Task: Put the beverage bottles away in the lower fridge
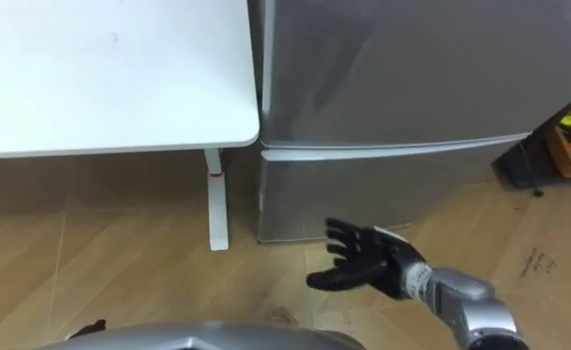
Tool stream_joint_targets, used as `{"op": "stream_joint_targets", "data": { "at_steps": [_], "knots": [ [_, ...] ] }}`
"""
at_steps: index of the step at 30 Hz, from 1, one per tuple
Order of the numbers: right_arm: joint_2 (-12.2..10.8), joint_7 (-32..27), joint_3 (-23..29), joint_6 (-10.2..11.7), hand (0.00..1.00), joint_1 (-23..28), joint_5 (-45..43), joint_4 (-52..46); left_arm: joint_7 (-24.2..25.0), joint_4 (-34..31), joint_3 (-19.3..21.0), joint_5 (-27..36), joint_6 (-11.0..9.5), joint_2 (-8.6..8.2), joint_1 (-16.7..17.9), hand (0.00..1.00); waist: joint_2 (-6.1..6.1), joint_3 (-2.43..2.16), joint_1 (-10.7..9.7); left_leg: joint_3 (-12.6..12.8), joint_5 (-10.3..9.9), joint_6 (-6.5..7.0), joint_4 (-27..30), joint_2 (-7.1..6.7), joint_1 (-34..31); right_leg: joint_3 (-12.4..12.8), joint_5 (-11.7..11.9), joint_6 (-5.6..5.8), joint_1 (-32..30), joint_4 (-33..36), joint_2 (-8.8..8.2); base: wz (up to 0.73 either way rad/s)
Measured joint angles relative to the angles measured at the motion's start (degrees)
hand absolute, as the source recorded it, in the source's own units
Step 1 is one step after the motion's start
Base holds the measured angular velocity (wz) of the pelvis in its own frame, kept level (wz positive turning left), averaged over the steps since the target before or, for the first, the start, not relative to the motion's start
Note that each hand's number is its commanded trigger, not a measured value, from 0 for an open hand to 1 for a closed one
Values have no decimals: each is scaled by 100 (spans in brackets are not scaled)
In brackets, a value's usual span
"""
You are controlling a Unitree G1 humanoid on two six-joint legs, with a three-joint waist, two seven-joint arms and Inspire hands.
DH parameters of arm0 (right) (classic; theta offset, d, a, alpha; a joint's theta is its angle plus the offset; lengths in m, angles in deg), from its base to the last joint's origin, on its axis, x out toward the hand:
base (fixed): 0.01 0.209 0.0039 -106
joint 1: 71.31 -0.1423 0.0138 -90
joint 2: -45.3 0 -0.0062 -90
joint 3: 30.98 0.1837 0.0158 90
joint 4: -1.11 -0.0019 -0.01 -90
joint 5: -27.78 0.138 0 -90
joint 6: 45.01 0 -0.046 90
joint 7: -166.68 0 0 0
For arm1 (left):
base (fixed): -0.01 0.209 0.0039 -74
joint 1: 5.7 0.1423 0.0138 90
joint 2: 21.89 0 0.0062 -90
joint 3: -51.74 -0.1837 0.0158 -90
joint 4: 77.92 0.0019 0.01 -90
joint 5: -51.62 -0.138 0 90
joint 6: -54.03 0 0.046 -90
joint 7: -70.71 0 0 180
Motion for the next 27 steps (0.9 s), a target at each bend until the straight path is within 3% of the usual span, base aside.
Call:
{"op": "stream_joint_targets", "data": {
  "at_steps": [7, 10, 15, 22, 27],
  "knots": [
    [-186, -108, -61, -14, 0, -9, -166, 833, -19, 9, 0, -6, -1, -9, -22, 0, 50, 29, 38, -94, 0, 1, -16, -1, -25, -40, 0, 4, 9, -35, 1, 5],
    [-195, -109, -62, -15, 0, -41, -168, 959, 23, 10, 2, -3, -1, -9, -21, 0, 88, 61, 43, -94, 1, 1, -13, -6, -28, -44, -4, 9, 10, -37, -6, 0],
    [-325, -122, -60, 1, 0, -162, -161, 1078, 47, 48, 0, -11, -10, -34, -42, 0, 84, 76, 29, -105, 2, 2, 26, -11, -34, -51, -17, 21, 14, -40, -11, 0],
    [-441, -539, -58, 373, 0, -135, -1019, 1321, 26, 63, 4, -181, -156, -39, -55, 0, 74, 79, -91, -223, 2, 3, 36, -29, -57, -125, -29, 36, 84, -108, -18, 8],
    [-461, -783, -46, 646, 0, -146, -1061, 1587, 28, 64, 50, -250, -256, -29, -42, 0, 65, 79, -130, -267, 2, 2, 44, -33, -77, -154, -32, 38, 86, -128, -18, 3]
  ]
}}
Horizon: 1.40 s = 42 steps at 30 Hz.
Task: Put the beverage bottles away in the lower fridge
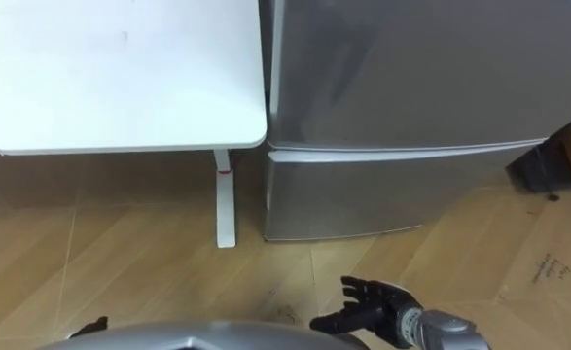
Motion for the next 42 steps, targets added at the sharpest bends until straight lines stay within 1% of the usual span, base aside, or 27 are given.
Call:
{"op": "stream_joint_targets", "data": {
  "at_steps": [1, 3, 6, 8, 11, 14, 16, 19, 21, 22, 25, 28, 30, 37, 42],
  "knots": [
    [0, -69, 0, 39, 0, 2, 0, 7, 9, -2, 0, -25, -51, 8, -6, 0, -3, -1, 1, -9, 0, 0, 4, -6, -9, -12, -4, 5, -1, -2, -7, 6],
    [-3, -159, 0, 97, 0, 9, 14, 36, 15, -3, -7, -97, -73, 6, -9, 0, -4, -1, -1, -13, 1, 1, 3, -14, -8, -17, -10, 13, -1, -1, -17, 0],
    [-103, -343, 106, 152, 0, -30, 26, 283, -5, -2, -2, -101, -116, 1, 1, 0, -6, 0, -3, -12, 1, 2, 0, -18, 7, -19, -14, 19, 12, 0, -20, 0],
    [-126, -423, 126, 168, 0, -34, 68, 400, -29, 24, 11, -103, -158, -18, 21, 0, -7, -1, 3, -12, 1, 2, -3, -20, 23, -14, -20, 24, 29, 0, -21, 0],
    [-205, -486, 382, 217, 0, -53, 65, 659, -21, 211, 77, -277, -168, -67, 25, 0, -4, -2, 2, -20, 1, 2, -3, -36, 70, -31, -62, 39, 96, 0, -35, 6],
    [-237, -531, 522, 204, 0, -94, 65, 824, 41, 237, 83, -380, -59, -124, 122, 0, 15, -5, 4, -28, 1, 2, -1, -46, 68, -40, -65, 42, 97, 1, -47, 2],
    [-237, -552, 423, 175, 0, -152, 43, 928, 89, 255, 288, -381, 103, -209, 166, 0, 6, -3, 37, -70, 1, 2, -2, -50, 86, -43, -65, 42, 117, 0, -48, 0],
    [-240, -628, 357, 91, 0, -217, 106, 1068, 105, 261, 337, -397, 238, -272, 177, 0, -4, 1, 104, -77, 1, 3, 1, -69, 148, -71, -97, 62, 196, -8, -65, 6],
    [-257, -708, 354, 43, 0, -218, 226, 1131, 106, 269, 411, -436, 256, -306, 179, 0, 3, 0, 159, -100, 1, 3, 15, -79, 170, -84, -101, 68, 240, -10, -70, 10],
    [-279, -744, 358, -43, 0, -228, 234, 1145, 106, 276, 411, -437, 269, -307, 179, 0, 4, 1, 169, -146, 1, 3, 21, -84, 170, -109, -103, 69, 256, -11, -73, 12],
    [-289, -779, 363, -150, 0, -248, 268, 1158, 107, 280, 410, -435, 368, -313, 181, 0, 13, -1, 169, -192, 0, 3, 25, -85, 177, -164, -113, 66, 298, -11, -74, 11],
    [-289, -786, 354, -200, 0, -376, 265, 1282, 135, 281, 410, -437, 438, -319, 182, 0, 19, -2, 176, -242, 0, 3, 31, -85, 175, -211, -125, 59, 320, -9, -74, 9],
    [-290, -799, 348, -293, 0, -415, 265, 1300, 161, 281, 410, -437, 486, -321, 183, 0, 19, -2, 176, -286, 0, 3, 37, -86, 175, -229, -129, 58, 338, -6, -73, 9],
    [-315, -905, 306, -315, 0, -459, 265, 1373, 216, 293, 415, -439, 571, -321, 193, 0, 23, -3, 191, -403, 0, 3, 42, -94, 156, -351, -167, 54, 381, -8, -77, 10],
    [-316, -934, 188, -411, 0, -597, 264, 1499, 252, 281, 417, -440, 622, -321, 196, 0, 28, -5, 191, -423, 1, 3, 39, -98, 157, -359, -176, 54, 393, -8, -78, 1]
  ]
}}
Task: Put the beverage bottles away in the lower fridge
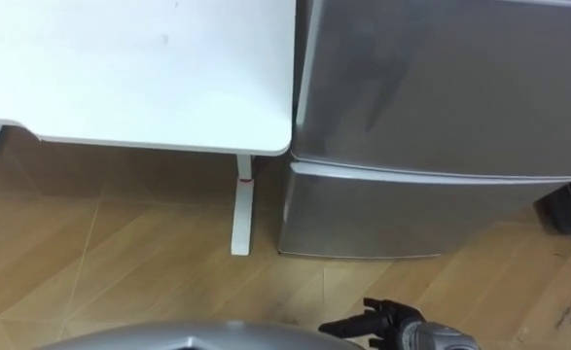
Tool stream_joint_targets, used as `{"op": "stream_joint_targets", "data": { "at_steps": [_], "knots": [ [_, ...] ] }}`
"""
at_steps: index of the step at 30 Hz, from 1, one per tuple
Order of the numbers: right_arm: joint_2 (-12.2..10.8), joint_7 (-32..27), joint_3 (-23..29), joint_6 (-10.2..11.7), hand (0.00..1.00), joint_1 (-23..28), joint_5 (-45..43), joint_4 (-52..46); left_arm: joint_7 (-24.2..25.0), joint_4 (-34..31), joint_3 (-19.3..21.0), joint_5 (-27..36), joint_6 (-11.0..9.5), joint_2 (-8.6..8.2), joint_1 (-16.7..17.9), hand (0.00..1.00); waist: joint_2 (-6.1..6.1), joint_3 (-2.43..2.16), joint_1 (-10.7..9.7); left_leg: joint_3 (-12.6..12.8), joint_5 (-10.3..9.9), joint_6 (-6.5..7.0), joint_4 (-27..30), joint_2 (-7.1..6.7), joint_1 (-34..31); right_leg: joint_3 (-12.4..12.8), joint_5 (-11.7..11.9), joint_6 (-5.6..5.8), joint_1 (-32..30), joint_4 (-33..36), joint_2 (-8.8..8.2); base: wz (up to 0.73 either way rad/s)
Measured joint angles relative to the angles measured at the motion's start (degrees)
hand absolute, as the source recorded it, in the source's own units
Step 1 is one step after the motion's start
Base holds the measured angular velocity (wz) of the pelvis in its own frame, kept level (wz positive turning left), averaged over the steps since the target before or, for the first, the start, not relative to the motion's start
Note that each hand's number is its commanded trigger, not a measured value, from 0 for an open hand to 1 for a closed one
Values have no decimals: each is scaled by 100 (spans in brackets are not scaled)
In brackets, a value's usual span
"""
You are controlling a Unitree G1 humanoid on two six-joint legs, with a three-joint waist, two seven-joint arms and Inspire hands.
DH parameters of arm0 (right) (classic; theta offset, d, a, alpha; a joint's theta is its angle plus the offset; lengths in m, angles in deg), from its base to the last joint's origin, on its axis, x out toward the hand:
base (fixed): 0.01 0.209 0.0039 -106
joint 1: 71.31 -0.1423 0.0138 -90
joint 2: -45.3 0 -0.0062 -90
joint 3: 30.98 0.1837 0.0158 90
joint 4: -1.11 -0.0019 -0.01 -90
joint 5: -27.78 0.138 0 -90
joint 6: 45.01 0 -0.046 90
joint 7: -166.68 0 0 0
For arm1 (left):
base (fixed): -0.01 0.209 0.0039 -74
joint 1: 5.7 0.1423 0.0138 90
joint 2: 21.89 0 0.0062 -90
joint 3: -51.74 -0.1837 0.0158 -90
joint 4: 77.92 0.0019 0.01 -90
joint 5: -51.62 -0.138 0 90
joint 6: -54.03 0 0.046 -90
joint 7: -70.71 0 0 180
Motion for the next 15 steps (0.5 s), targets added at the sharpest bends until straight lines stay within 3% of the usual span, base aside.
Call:
{"op": "stream_joint_targets", "data": {
  "at_steps": [8, 15],
  "knots": [
    [-28, -146, 21, -9, 0, 12, 77, 36, 39, 8, 32, -123, 5, -3, -2, 0, 7, 2, -7, -36, 0, 0, 7, -5, 27, -8, -4, 6, 45, -4, 0, 2],
    [-30, -350, 107, -3, 0, 189, 503, 55, 204, -1, 30, -192, 4, -7, -47, 0, 111, 3, -35, -57, -6, 1, -41, -3, 83, 15, -48, 6, 92, 1, 7, 1]
  ]
}}
